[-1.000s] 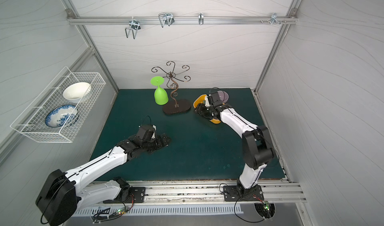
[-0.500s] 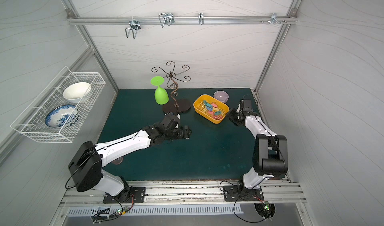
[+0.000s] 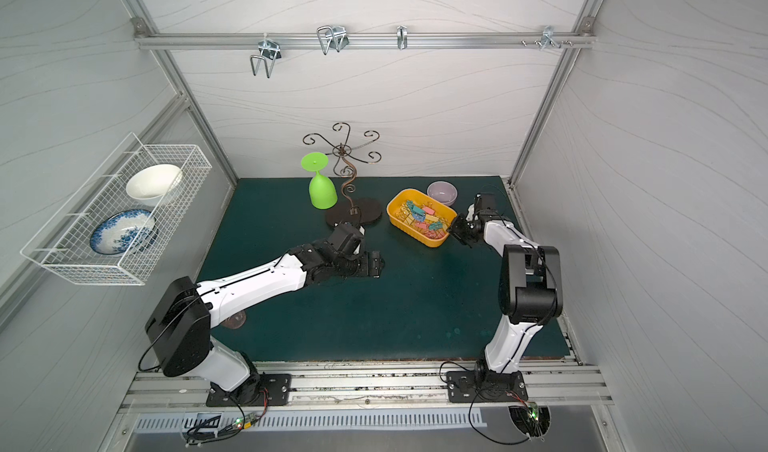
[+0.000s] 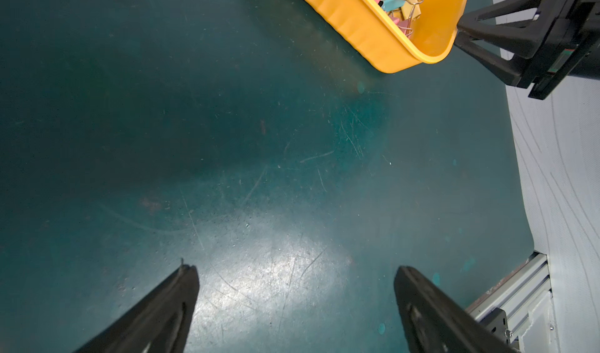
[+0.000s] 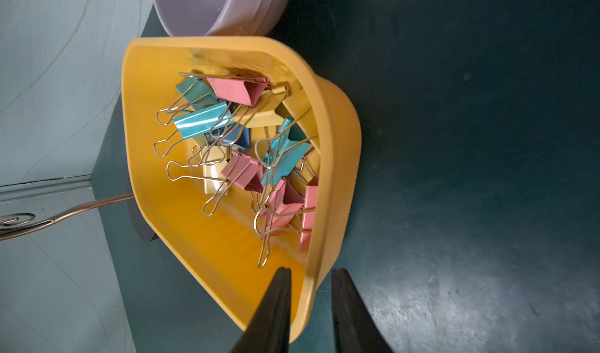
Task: Take out the binder clips from the storage box
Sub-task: Move the storage box to the center of the board.
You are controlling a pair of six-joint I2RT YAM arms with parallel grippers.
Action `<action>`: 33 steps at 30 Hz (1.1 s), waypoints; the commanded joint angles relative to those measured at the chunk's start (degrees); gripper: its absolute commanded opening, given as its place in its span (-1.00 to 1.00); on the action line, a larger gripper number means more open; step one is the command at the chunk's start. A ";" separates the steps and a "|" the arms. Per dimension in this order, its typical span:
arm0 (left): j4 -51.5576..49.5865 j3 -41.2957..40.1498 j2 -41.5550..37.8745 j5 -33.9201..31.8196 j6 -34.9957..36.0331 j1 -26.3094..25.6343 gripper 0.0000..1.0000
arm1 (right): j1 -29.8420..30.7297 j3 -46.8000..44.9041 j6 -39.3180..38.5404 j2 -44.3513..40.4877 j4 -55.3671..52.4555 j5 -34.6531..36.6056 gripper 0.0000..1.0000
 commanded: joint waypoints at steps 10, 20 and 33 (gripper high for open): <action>-1.81 1.06 0.14 -1.96 0.53 -0.02 0.97 | -0.34 1.94 -1.73 3.04 -1.13 -1.27 -0.64; -2.85 0.12 -2.67 -5.67 0.45 0.11 0.97 | -0.34 0.40 -4.29 -0.37 -3.36 -1.31 -0.74; -1.09 -9.41 -12.15 -1.03 -1.62 8.41 0.97 | 1.86 -6.15 -8.43 -6.76 -6.62 -6.15 -0.74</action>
